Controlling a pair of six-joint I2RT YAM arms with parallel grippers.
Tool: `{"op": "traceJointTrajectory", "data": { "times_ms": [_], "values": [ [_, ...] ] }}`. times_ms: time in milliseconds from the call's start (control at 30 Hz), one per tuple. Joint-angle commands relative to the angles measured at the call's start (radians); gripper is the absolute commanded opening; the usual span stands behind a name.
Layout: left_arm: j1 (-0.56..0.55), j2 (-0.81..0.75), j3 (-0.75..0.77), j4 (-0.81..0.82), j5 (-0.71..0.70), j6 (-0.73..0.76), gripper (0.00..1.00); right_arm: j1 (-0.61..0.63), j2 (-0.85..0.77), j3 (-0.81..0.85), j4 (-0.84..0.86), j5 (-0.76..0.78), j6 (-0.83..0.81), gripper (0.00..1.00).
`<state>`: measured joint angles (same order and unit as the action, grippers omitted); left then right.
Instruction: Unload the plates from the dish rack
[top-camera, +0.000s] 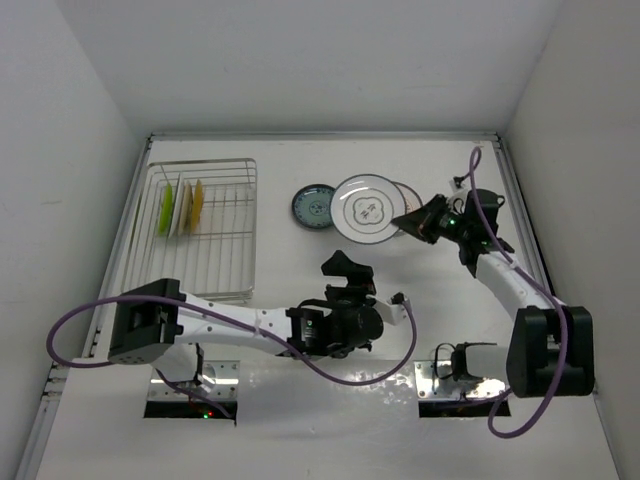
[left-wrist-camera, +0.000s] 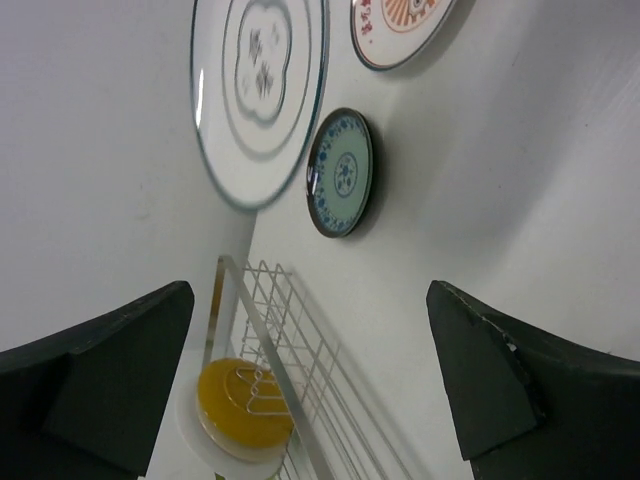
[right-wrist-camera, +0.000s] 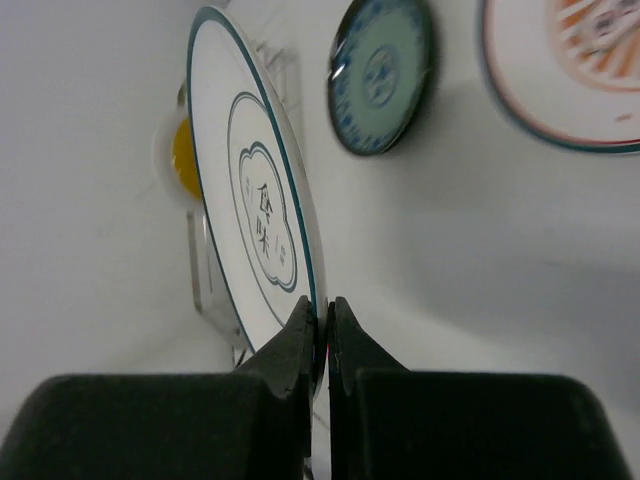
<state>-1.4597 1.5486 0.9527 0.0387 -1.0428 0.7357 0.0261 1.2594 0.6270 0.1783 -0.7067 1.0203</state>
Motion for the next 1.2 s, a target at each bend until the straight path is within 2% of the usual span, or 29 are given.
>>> {"op": "traceJointTrajectory", "data": {
  "times_ms": [0, 33, 200, 233, 267, 367, 433, 567, 600, 633, 700, 733, 767, 800, 833, 867, 933, 967, 1000, 1033, 1067, 1167],
  "values": [
    [-0.005, 0.008, 0.099, -0.210, -0.039, -0.186, 1.00, -0.081, -0.009, -0.004, 0.101, 0.111, 0.077, 0.00],
    [-0.007, 0.008, 0.118, -0.248, -0.049, -0.258, 1.00, -0.107, 0.024, 0.002, 0.099, 0.142, 0.074, 0.00],
    [0.025, -0.022, 0.118, -0.396, -0.289, -0.470, 1.00, -0.133, 0.158, 0.069, 0.026, 0.262, -0.048, 0.00],
    [0.074, -0.024, 0.186, -0.474, -0.284, -0.643, 1.00, -0.140, 0.204, 0.086, 0.027, 0.272, -0.052, 0.00],
    [0.105, -0.028, 0.226, -0.649, -0.263, -0.730, 1.00, -0.141, 0.227, 0.092, 0.033, 0.283, -0.060, 0.00],
    [0.278, -0.073, 0.358, -0.831, -0.229, -1.009, 1.00, -0.143, 0.314, 0.125, 0.067, 0.291, -0.059, 0.00],
    [0.335, -0.114, 0.380, -0.858, -0.183, -1.053, 1.00, -0.146, 0.343, 0.141, 0.056, 0.317, -0.072, 0.00],
    [0.462, -0.287, 0.350, -0.784, -0.016, -1.055, 1.00, -0.147, 0.418, 0.184, 0.032, 0.337, -0.131, 0.00],
    [0.505, -0.333, 0.328, -0.763, 0.019, -1.052, 1.00, -0.147, 0.440, 0.192, 0.032, 0.329, -0.137, 0.03],
    [0.527, -0.350, 0.319, -0.757, 0.020, -1.052, 1.00, -0.147, 0.440, 0.192, 0.032, 0.328, -0.137, 0.03],
    [0.599, -0.377, 0.301, -0.749, 0.078, -1.058, 1.00, -0.149, 0.472, 0.194, 0.035, 0.326, -0.138, 0.16],
    [0.625, -0.395, 0.293, -0.737, 0.134, -1.059, 1.00, -0.149, 0.483, 0.197, 0.029, 0.323, -0.137, 0.35],
    [0.653, -0.403, 0.285, -0.726, 0.171, -1.059, 1.00, -0.147, 0.497, 0.204, 0.017, 0.325, -0.137, 0.43],
    [0.724, -0.407, 0.272, -0.700, 0.223, -1.059, 1.00, -0.146, 0.517, 0.223, -0.012, 0.326, -0.138, 0.48],
    [0.772, -0.409, 0.265, -0.686, 0.374, -1.053, 1.00, -0.140, 0.526, 0.233, -0.032, 0.331, -0.146, 0.53],
    [0.864, -0.406, 0.262, -0.672, 0.448, -1.050, 1.00, -0.124, 0.537, 0.276, -0.063, 0.338, -0.160, 0.61],
    [0.920, -0.386, 0.267, -0.657, 0.539, -1.064, 1.00, -0.101, 0.566, 0.342, -0.233, 0.395, -0.228, 0.68],
    [0.952, -0.380, 0.273, -0.658, 0.541, -1.072, 1.00, -0.075, 0.574, 0.393, -0.281, 0.420, -0.247, 0.78],
    [0.969, -0.377, 0.273, -0.642, 0.550, -1.082, 1.00, -0.066, 0.584, 0.411, -0.351, 0.444, -0.262, 0.80],
    [0.992, -0.375, 0.273, -0.632, 0.591, -1.088, 1.00, -0.057, 0.590, 0.425, -0.374, 0.478, -0.278, 0.86],
    [1.047, -0.372, 0.273, -0.625, 0.615, -1.099, 1.00, -0.043, 0.597, 0.447, -0.390, 0.483, -0.284, 0.88],
    [1.163, -0.375, 0.268, -0.596, 0.708, -1.138, 1.00, -0.035, 0.614, 0.464, -0.418, 0.480, -0.293, 0.89]
  ]
}}
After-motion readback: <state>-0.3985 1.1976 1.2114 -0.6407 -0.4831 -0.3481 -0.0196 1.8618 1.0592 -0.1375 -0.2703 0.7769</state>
